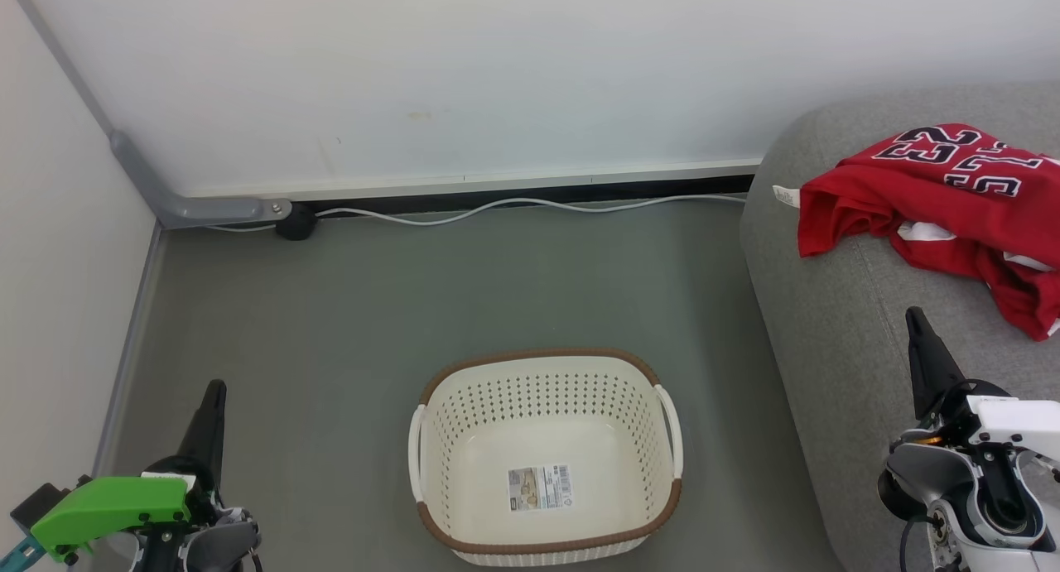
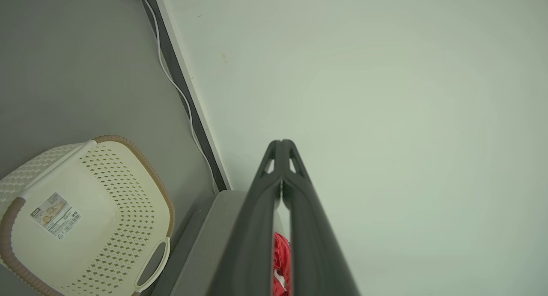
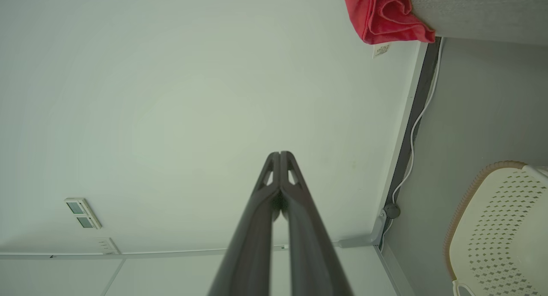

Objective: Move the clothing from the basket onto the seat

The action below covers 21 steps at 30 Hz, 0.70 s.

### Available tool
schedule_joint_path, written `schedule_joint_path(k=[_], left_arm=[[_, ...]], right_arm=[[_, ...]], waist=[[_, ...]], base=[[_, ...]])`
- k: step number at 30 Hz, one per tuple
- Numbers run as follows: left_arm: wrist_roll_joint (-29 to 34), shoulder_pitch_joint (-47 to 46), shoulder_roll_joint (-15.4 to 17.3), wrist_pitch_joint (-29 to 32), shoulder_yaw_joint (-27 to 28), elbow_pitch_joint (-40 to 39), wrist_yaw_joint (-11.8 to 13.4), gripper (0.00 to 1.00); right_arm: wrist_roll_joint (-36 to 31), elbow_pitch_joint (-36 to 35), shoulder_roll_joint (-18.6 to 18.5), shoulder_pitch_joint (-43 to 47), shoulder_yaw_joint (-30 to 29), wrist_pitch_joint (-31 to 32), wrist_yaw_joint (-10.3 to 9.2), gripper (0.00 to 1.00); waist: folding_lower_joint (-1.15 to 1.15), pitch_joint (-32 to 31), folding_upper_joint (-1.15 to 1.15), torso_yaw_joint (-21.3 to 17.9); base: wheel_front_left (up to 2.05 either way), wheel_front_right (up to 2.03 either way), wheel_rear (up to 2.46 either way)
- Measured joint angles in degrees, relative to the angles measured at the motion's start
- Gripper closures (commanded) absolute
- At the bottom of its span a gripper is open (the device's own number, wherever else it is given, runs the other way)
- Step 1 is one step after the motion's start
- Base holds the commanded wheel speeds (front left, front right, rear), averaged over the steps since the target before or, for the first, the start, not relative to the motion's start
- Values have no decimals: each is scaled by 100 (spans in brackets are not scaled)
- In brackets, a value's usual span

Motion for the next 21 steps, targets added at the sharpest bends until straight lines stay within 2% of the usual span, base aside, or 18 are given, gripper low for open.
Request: schedule_joint_path(k=[21], left_arm=[[0, -3, -2, 24, 7, 13, -1, 100]], right_arm=[[0, 9, 1, -2, -7, 1, 26, 100]], waist=[[0, -1, 0, 0]], base=[[0, 0, 0]])
